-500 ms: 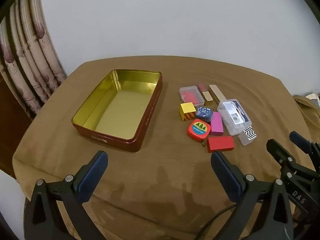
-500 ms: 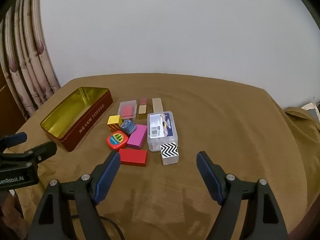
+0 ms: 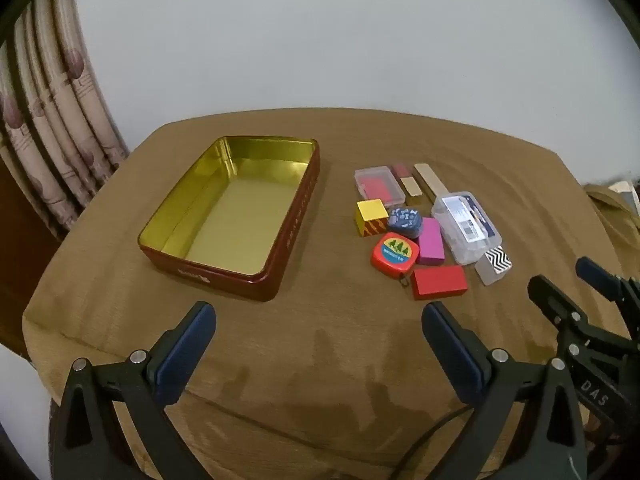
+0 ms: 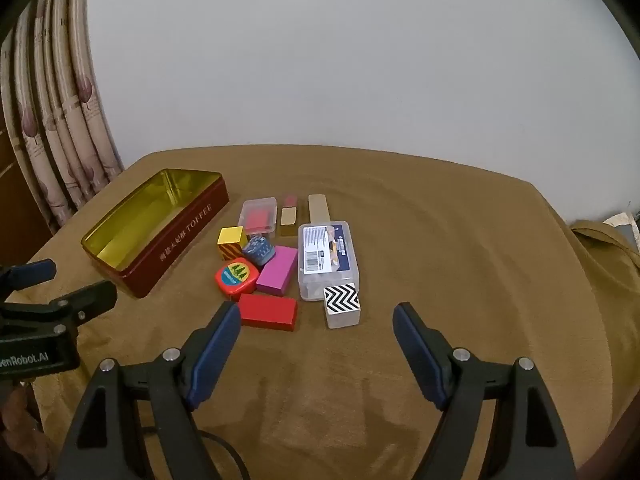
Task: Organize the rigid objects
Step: 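Move both tools toward the cluster of objects beside the tin, then grasp the red block with the left tool while the right tool grasps the chevron cube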
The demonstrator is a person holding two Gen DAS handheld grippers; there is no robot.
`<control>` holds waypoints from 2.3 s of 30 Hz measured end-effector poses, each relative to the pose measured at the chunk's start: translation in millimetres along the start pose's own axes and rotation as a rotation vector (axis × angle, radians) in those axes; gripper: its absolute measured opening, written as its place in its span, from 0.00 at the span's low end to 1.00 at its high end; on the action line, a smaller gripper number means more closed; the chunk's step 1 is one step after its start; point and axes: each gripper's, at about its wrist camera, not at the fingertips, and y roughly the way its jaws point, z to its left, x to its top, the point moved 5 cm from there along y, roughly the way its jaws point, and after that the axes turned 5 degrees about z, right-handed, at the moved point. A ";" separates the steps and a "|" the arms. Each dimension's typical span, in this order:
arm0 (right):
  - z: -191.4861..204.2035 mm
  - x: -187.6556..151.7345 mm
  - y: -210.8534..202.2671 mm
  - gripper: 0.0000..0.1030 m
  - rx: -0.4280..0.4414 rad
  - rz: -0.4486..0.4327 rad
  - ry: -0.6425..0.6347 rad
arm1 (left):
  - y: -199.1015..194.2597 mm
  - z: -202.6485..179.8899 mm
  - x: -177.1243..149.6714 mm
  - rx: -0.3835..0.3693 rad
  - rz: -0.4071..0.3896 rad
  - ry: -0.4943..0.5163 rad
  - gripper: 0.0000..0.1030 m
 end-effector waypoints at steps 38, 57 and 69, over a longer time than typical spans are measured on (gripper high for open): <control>-14.3 -9.8 71.3 0.54 -0.028 0.164 -0.055 | 60.8 18.4 -12.2 0.001 0.116 -0.021 1.00; -22.2 -5.1 129.0 0.29 -0.035 0.213 -0.113 | 79.3 -14.0 -11.1 -0.101 0.177 0.041 1.00; -93.4 -7.9 119.2 0.29 -0.157 0.165 -0.023 | 87.5 -74.9 -12.2 -0.247 0.252 0.120 0.96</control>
